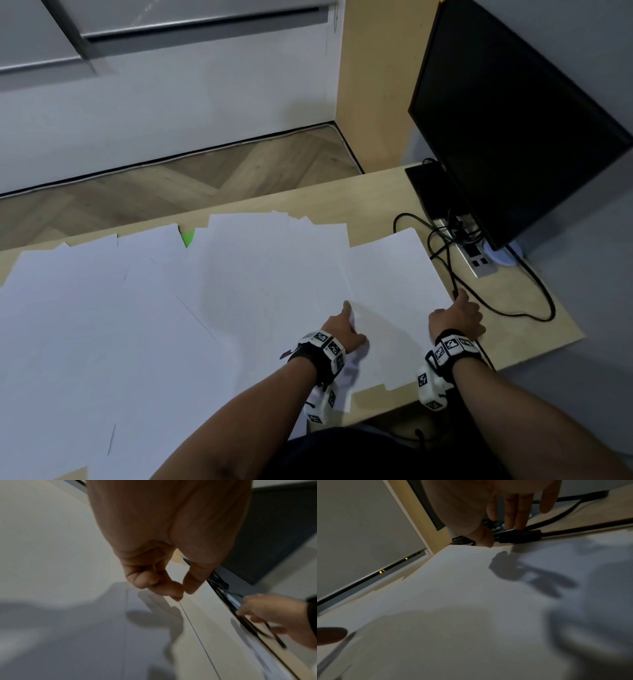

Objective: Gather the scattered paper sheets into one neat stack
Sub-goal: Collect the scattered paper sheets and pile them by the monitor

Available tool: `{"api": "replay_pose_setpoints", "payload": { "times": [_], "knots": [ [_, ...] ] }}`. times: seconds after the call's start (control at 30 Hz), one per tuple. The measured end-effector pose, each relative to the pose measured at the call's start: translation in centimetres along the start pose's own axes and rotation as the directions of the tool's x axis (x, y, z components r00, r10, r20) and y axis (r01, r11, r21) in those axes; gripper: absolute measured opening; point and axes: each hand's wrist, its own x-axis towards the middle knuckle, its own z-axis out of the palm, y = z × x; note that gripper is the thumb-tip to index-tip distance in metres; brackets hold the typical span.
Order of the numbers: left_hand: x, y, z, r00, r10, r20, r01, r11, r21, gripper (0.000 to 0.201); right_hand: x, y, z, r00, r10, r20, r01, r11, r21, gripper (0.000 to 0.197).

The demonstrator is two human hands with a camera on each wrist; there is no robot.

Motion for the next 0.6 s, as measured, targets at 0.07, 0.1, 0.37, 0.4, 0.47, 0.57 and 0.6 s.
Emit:
{"api": "replay_pose_setpoints", "payload": {
  "times": [0.07, 0.1, 0.37, 0.4, 0.47, 0.57, 0.6],
  "knots": [
    [-0.4, -0.8, -0.7, 0.996, 0.017, -0.085, -0.021, 0.999, -0.041, 0.07, -0.5, -0.4, -0.2, 0.999, -0.028, -0.047, 0.03, 0.999, 0.028, 0.065],
    [-0.8, -1.3, -1.4, 0.992, 0.017, -0.128, -0.024, 0.998, -0.059, 0.058, -0.9, -0.8, -0.2, 0.996, -0.051, -0.068, 0.055, 0.997, 0.051, 0.066],
    [-6.2, -9.3, -8.5, 0.887, -0.167, -0.43, 0.037, 0.955, -0.294, 0.018, -7.3, -9.1, 2.6, 0.923, -0.385, -0.023, 0.379, 0.897, 0.227, 0.053],
    [-7.1, -10.6, -9.5, 0.862, -0.204, -0.464, 0.044, 0.942, -0.332, 0.016, -8.7, -10.3, 3.1, 0.899, -0.437, -0.006, 0.424, 0.869, 0.254, 0.051],
    [-9.1, -13.6, -11.6, 0.801, -0.271, -0.534, 0.058, 0.923, -0.381, 0.011, -11.7, -12.6, 4.5, 0.842, -0.539, 0.022, 0.506, 0.802, 0.318, 0.046],
    [-12.3, -18.9, -14.3, 0.703, -0.396, -0.59, 0.124, 0.886, -0.447, 0.008, -16.2, -15.7, 6.1, 0.744, -0.658, 0.117, 0.56, 0.709, 0.429, 0.037],
    [-13.1, -21.0, -15.0, 0.669, -0.437, -0.601, 0.168, 0.877, -0.451, 0.01, -17.7, -16.7, 6.4, 0.705, -0.689, 0.166, 0.565, 0.688, 0.455, 0.036]
  ]
}}
